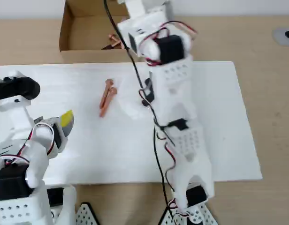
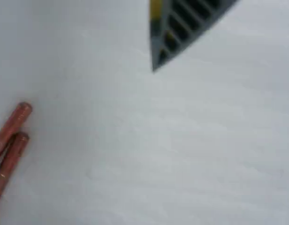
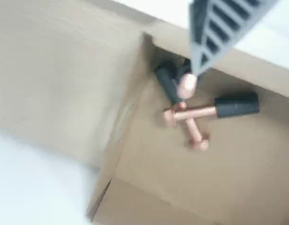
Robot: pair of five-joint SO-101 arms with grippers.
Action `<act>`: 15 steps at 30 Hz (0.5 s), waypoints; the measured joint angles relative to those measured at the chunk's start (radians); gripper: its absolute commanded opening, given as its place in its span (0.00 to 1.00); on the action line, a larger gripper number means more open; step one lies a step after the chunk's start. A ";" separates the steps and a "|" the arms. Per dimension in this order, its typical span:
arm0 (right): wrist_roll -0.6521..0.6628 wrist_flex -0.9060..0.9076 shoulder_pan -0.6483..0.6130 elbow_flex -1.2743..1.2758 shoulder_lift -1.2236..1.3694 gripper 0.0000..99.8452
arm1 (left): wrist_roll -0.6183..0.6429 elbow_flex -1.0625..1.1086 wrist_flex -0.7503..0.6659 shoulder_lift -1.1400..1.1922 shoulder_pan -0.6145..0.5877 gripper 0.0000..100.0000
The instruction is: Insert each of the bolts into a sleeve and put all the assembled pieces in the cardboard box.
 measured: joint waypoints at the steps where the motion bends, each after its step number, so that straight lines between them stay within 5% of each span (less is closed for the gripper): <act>1: 0.008 0.043 0.000 0.000 -0.046 0.46 | 0.000 0.002 0.000 0.000 0.000 0.26; 8: 0.012 0.192 0.017 -0.012 -0.247 0.46 | 0.038 0.006 -0.063 0.121 0.117 0.26; 15: 0.011 0.192 0.091 0.196 -0.408 0.46 | 0.055 -0.034 -0.227 0.535 0.207 0.26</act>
